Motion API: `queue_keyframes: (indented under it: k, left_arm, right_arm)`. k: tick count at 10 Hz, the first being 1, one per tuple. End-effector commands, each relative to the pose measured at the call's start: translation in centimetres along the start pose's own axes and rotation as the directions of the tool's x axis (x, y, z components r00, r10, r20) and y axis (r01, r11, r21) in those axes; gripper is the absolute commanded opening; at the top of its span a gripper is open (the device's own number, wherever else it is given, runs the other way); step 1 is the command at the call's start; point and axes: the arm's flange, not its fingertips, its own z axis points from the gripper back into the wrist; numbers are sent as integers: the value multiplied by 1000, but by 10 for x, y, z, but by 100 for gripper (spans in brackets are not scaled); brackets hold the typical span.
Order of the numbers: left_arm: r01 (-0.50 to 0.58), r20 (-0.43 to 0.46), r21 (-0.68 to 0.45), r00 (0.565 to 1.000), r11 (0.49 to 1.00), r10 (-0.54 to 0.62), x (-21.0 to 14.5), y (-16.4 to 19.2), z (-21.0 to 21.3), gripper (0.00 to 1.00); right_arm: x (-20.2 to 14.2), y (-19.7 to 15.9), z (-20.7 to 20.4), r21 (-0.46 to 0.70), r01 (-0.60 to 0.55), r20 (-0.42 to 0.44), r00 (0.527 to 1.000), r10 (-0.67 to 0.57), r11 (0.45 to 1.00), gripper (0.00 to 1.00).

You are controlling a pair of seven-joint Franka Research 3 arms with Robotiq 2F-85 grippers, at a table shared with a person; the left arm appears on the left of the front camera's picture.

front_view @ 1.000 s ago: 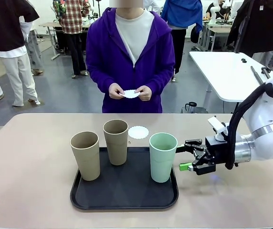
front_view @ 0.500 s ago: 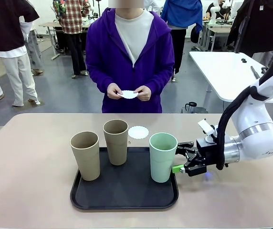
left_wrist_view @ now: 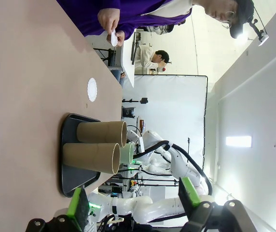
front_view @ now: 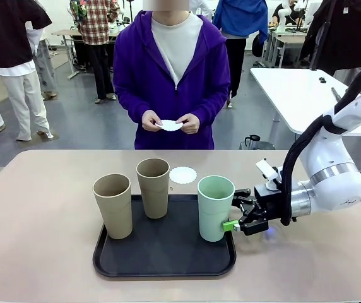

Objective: Place coasters on the table and set cups on them.
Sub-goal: Pick up one Reusable plastic cup and place it on a coaster set by the human.

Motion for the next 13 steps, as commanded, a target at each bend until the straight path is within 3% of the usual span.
queue_keyframes:
  k: [1, 12, 13]
  left_arm:
    - [13, -1, -13, 1000, 1000, -13, -1, 0, 1, 100]
    - [13, -1, -13, 1000, 1000, -13, -1, 0, 1, 100]
    - [13, -1, -13, 1000, 1000, -13, -1, 0, 1, 100]
  right_arm:
    - [-2, -5, -10, -6, -35, 10, 999, 35, 999, 100]
    - [0, -15, -46, 53, -44, -9, 999, 44, 998, 100]
    - [0, -15, -46, 55, -54, -7, 998, 55, 997, 41]
